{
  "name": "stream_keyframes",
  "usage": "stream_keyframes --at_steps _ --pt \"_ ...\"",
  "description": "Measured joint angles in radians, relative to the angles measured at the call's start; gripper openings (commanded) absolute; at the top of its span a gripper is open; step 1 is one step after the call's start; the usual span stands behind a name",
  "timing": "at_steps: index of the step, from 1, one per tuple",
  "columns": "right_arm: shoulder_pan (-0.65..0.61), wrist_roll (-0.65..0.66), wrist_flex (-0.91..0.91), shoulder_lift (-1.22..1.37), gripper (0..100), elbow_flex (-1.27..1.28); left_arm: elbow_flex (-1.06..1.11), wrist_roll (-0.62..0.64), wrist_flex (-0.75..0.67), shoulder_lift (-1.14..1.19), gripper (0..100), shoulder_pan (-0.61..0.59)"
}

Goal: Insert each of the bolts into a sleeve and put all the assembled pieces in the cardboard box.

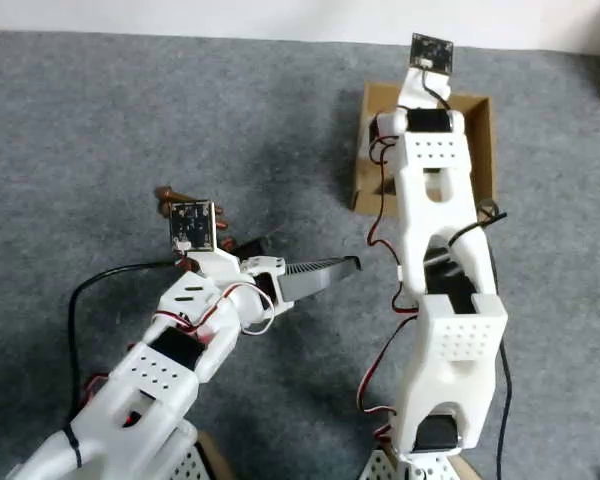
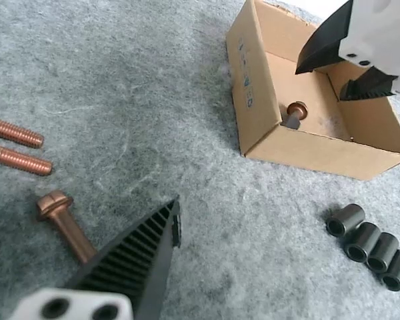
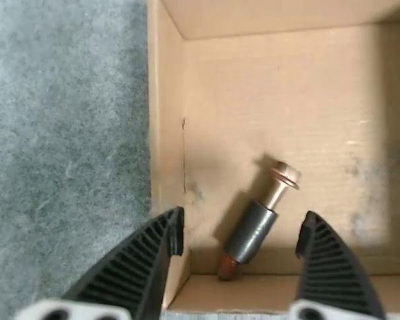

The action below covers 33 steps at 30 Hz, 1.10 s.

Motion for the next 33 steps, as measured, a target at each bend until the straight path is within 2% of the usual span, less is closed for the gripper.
stream_keyframes --at_steps 3,11,16,21,25,33 --pt "0.023 -0.003 0.06 0.0 14.9 -0.005 0.0 0.0 0.0 0.0 62 0.0" --pt "0.084 -0.124 0.272 0.0 14.6 -0.127 0.0 0.0 0.0 0.0 62 -0.002" --pt "0.11 -0.242 0.448 0.0 14.6 -0.249 0.0 0.0 0.0 0.0 62 -0.002" --pt "0.164 -0.431 0.595 0.0 14.6 -0.344 0.0 0.0 0.0 0.0 62 -0.002" --pt "0.25 -0.528 0.605 -0.002 14.6 -0.272 0.0 0.0 0.0 0.0 62 -0.002" --pt "0.35 -0.537 0.605 -0.002 14.6 -0.011 0.0 0.0 0.0 0.0 62 -0.002"
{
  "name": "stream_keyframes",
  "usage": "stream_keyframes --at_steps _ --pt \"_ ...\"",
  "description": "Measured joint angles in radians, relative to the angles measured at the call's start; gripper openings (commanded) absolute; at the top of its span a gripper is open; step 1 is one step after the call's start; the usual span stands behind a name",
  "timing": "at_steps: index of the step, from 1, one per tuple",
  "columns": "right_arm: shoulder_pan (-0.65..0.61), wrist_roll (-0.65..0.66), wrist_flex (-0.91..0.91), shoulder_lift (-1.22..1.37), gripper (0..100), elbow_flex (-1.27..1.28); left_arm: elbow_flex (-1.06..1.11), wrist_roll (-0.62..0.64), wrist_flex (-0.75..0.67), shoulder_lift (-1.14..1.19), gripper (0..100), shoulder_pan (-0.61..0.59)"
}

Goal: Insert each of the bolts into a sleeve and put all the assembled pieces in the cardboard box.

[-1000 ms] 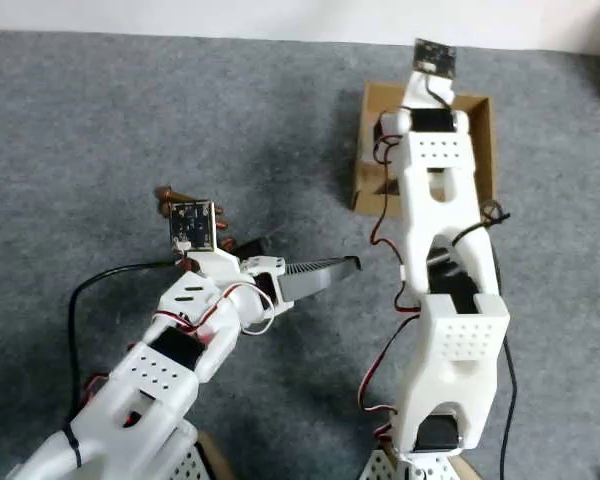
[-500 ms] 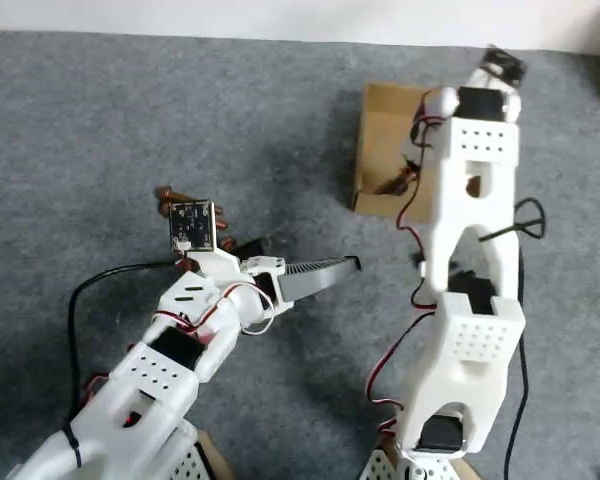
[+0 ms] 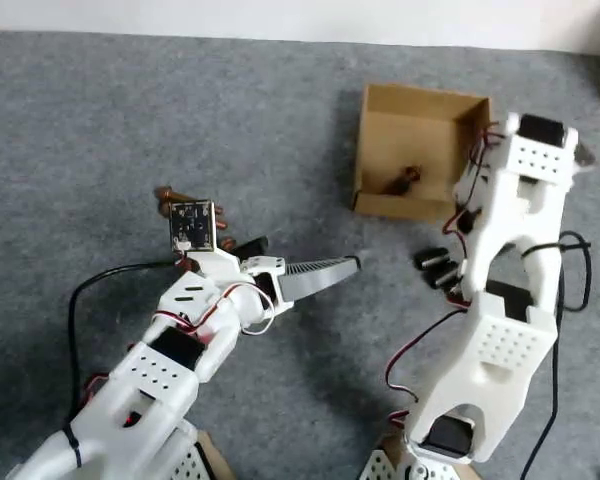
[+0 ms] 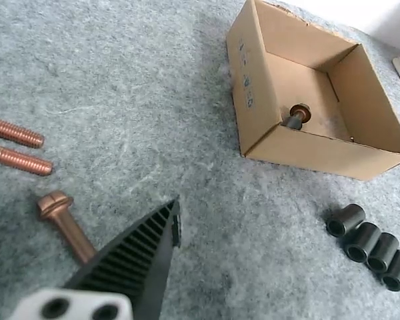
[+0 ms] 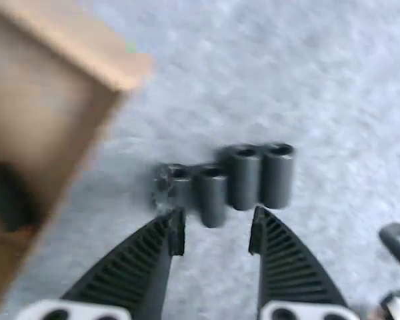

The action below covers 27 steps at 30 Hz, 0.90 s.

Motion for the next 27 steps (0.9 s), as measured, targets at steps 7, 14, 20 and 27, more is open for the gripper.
stream_keyframes --at_steps 7,14,20,27 --pt "0.0 0.0 0.0 0.0 14.6 0.192 0.0 0.0 0.0 0.0 62 0.0" --pt "0.029 0.028 -0.109 -0.003 14.6 0.373 0.0 0.0 0.0 0.0 62 0.0" --pt "0.112 0.052 -0.29 -0.014 14.6 0.506 0.0 0.0 0.0 0.0 62 0.0" --pt "0.123 0.091 -0.354 -0.018 14.6 0.542 0.0 0.0 0.0 0.0 62 0.0"
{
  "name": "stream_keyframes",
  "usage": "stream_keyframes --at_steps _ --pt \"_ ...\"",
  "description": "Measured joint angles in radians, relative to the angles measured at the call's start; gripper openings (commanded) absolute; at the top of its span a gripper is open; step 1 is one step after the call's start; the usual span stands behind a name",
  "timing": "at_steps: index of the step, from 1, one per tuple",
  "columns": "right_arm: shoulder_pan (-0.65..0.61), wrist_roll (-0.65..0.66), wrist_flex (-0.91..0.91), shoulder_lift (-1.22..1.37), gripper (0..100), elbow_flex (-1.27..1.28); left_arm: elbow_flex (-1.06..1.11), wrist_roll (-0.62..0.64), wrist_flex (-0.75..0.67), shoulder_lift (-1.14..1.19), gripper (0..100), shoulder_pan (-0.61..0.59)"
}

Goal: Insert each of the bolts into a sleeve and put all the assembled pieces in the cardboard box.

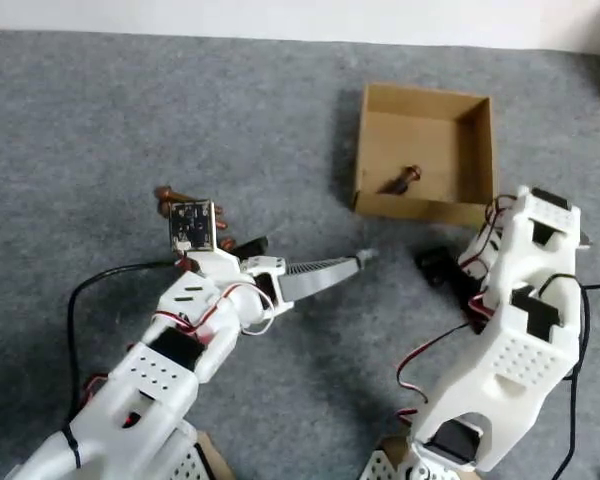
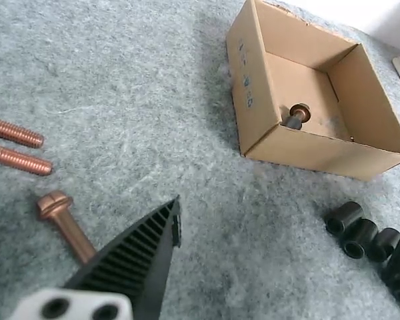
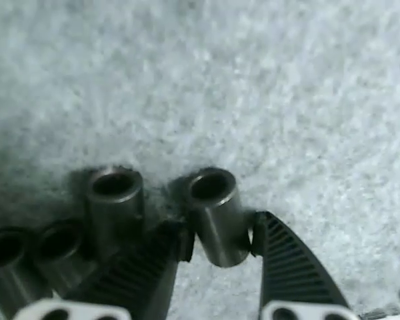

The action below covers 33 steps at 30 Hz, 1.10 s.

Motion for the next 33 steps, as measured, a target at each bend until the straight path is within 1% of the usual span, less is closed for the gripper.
stream_keyframes --at_steps 6,15,22,29,33 --pt "0.014 0.0 0.0 0.0 14.6 0.0 0.0 0.0 0.0 0.0 62 0.0" --pt "0.02 0.114 0.0 0.0 14.6 -0.005 0.0 0.0 0.0 0.0 62 0.0" --pt "0.035 0.178 0.002 0.006 14.6 -0.066 0.0 0.0 0.0 0.0 62 0.0" --pt "0.057 0.199 -0.038 0.009 14.6 -0.17 0.0 0.0 0.0 0.0 62 0.0" --pt "0.057 0.199 -0.044 0.009 14.6 -0.18 0.0 0.0 0.0 0.0 62 0.0"
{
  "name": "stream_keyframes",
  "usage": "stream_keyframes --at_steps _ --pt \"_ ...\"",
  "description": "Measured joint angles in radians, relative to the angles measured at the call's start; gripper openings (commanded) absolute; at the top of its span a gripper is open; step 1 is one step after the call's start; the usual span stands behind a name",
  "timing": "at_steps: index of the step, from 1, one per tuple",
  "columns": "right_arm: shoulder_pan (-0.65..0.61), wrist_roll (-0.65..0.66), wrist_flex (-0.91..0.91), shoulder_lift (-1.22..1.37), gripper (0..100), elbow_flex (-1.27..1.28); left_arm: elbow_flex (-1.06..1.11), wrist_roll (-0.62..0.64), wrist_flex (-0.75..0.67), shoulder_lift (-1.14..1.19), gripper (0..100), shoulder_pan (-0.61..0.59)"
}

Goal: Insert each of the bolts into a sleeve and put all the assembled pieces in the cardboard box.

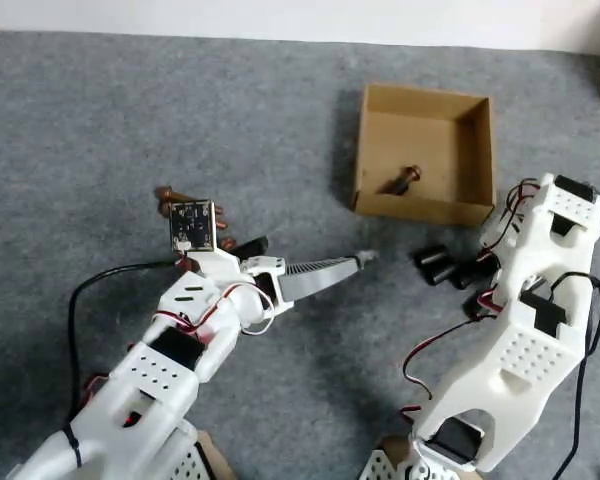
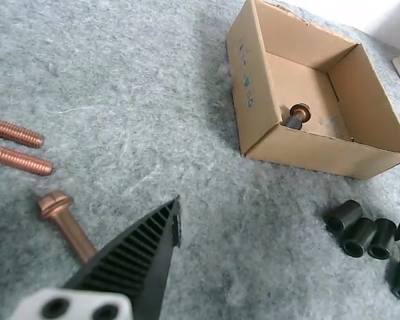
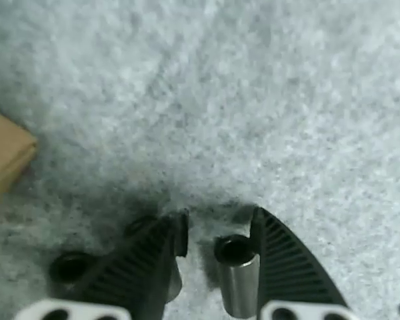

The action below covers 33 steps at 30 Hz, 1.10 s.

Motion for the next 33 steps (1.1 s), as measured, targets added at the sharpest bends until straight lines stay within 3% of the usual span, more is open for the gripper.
stream_keyframes --at_steps 25,33 --pt "0.0 0.003 0.164 0.0 14.6 -0.003 0.0 0.0 0.0 0.0 62 0.0" --pt "0.006 -0.017 0.218 0.0 14.6 -0.126 0.0 0.0 0.0 0.0 62 0.0"
